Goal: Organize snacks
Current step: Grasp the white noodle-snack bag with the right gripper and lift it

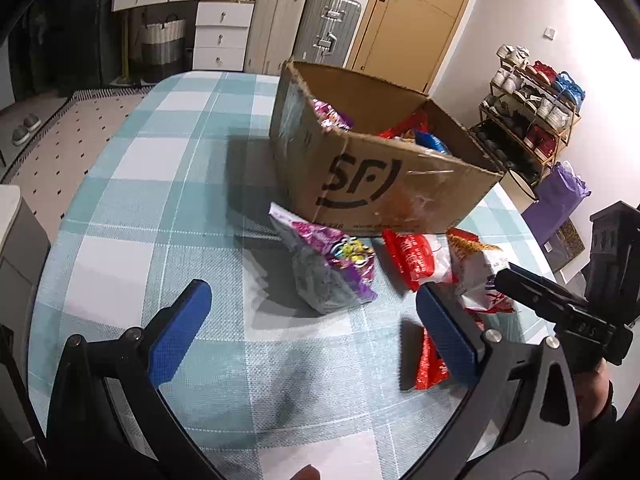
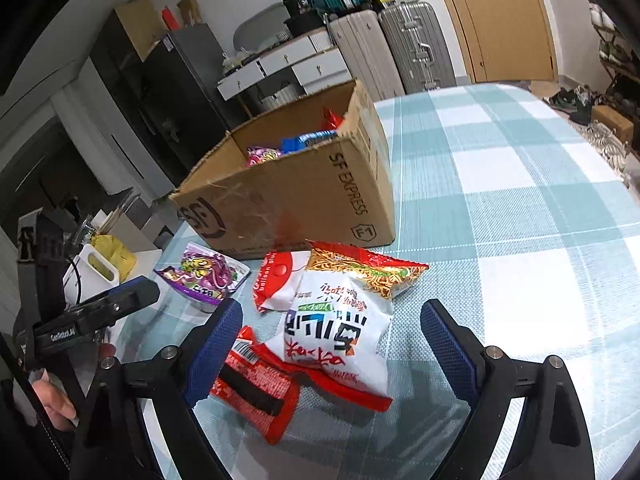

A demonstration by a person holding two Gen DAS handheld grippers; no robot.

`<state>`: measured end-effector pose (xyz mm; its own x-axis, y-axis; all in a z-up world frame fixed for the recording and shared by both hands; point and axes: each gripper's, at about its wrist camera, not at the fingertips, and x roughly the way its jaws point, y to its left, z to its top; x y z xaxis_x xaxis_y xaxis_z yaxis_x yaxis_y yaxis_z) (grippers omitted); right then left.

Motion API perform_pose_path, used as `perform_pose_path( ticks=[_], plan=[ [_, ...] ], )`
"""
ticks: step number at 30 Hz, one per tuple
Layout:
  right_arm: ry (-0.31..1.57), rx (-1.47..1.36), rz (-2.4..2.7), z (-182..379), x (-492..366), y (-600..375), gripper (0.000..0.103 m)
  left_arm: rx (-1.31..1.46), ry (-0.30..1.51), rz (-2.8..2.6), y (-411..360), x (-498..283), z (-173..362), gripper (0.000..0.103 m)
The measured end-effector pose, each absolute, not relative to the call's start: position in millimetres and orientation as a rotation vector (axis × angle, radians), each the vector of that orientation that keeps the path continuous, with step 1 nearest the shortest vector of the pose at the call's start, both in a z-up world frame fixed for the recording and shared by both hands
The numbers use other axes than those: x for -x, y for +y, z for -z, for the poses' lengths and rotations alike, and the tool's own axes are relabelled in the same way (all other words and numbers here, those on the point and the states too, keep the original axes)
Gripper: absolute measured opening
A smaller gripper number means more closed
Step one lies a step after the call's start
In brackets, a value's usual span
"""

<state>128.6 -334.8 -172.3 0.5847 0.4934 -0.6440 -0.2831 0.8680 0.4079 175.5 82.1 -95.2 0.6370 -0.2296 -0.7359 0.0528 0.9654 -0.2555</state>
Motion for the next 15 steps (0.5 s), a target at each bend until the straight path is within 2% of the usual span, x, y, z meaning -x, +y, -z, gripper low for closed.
perform_pose_path(
  ticks=[8, 10, 11, 12, 15],
  plan=[
    [0.885, -0.278, -0.452, 188, -147, -328, 0.090, 0.250, 0.864, 0.147, 95, -179, 106, 0.102],
    [0.900, -0.279, -0.463, 192, -151, -325, 0.080, 0.254, 0.868, 0.141, 97, -179, 108, 0.102],
    [0.910, -0.276, -0.473, 194, -153, -323, 0.066, 0.254, 0.872, 0.136, 99, -179, 109, 0.102],
    [0.918, -0.266, -0.471, 195, -153, -322, 0.060, 0.254, 0.875, 0.131, 99, -180, 109, 0.102],
    [0.907, -0.251, -0.493, 192, -149, -319, 0.050, 0.251, 0.874, 0.126, 100, -178, 108, 0.102]
  ],
)
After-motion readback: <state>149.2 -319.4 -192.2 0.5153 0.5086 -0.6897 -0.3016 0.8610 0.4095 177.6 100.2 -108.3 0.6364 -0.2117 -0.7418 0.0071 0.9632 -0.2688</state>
